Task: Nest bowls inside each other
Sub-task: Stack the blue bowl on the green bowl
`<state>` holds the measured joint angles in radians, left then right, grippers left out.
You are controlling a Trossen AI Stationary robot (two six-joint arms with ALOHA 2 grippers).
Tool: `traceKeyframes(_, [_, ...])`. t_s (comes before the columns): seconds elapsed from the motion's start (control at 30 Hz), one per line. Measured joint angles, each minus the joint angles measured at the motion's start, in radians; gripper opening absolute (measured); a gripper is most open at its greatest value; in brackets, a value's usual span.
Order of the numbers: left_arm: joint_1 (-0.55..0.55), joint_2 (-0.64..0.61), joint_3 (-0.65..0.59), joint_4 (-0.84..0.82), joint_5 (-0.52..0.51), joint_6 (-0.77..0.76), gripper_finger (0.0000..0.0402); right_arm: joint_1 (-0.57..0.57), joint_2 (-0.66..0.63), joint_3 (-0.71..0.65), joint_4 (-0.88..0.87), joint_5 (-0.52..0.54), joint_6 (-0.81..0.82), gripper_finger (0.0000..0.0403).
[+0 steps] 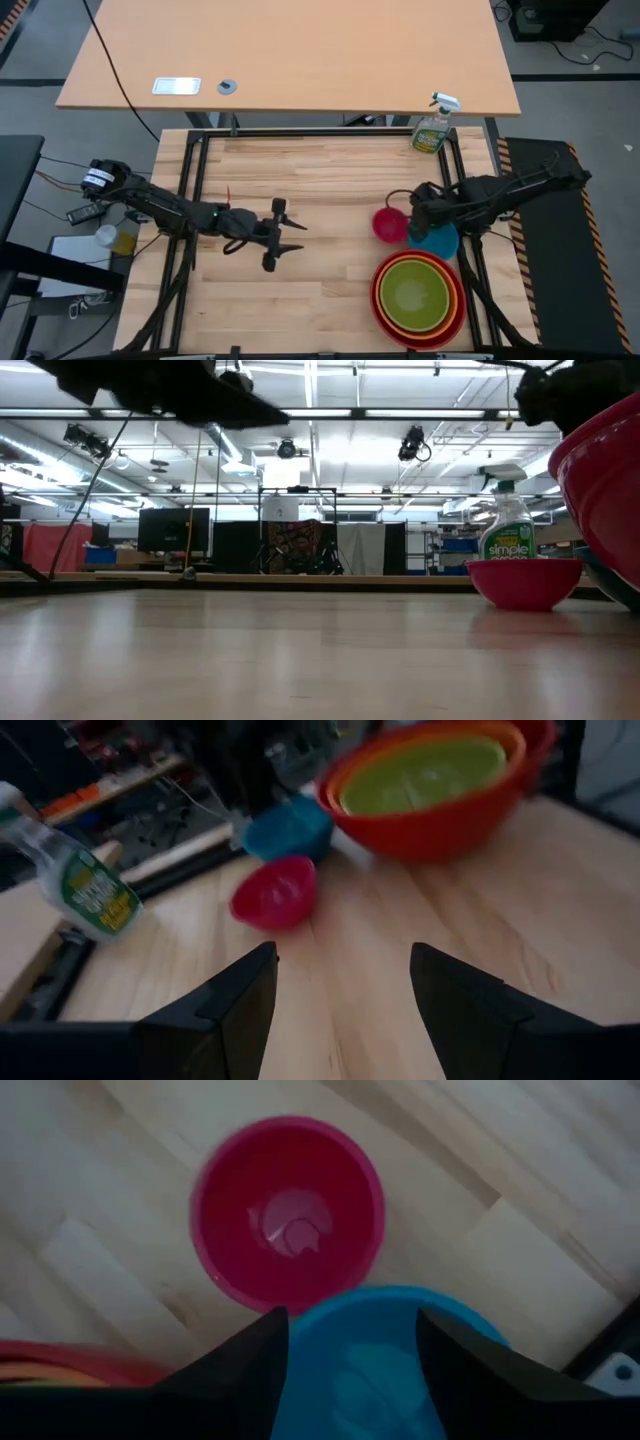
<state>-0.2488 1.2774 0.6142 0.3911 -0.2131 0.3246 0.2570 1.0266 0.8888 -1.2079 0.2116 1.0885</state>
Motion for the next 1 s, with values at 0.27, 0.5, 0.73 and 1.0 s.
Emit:
traceKeyframes(0.27, [0.112, 0.008, 0.130, -0.032, -0.001, -0.043, 0.0233, -0.013, 0.016, -0.011, -0.158, -0.105, -0.067, 0.0225])
traceKeyframes(0.5, [0.192, 0.018, 0.138, -0.008, -0.001, 0.016, 0.0233, -0.119, 0.093, -0.011, -0.225, -0.149, -0.160, 0.0225])
traceKeyframes(0.73, [0.257, 0.059, 0.139, 0.029, 0.033, 0.064, 0.0233, -0.303, 0.254, -0.008, -0.217, -0.066, -0.486, 0.0225])
traceKeyframes(1.0, [0.275, 0.059, 0.171, 0.011, 0.041, 0.094, 0.0233, -0.460, 0.451, -0.007, -0.216, -0.156, -0.799, 0.0225])
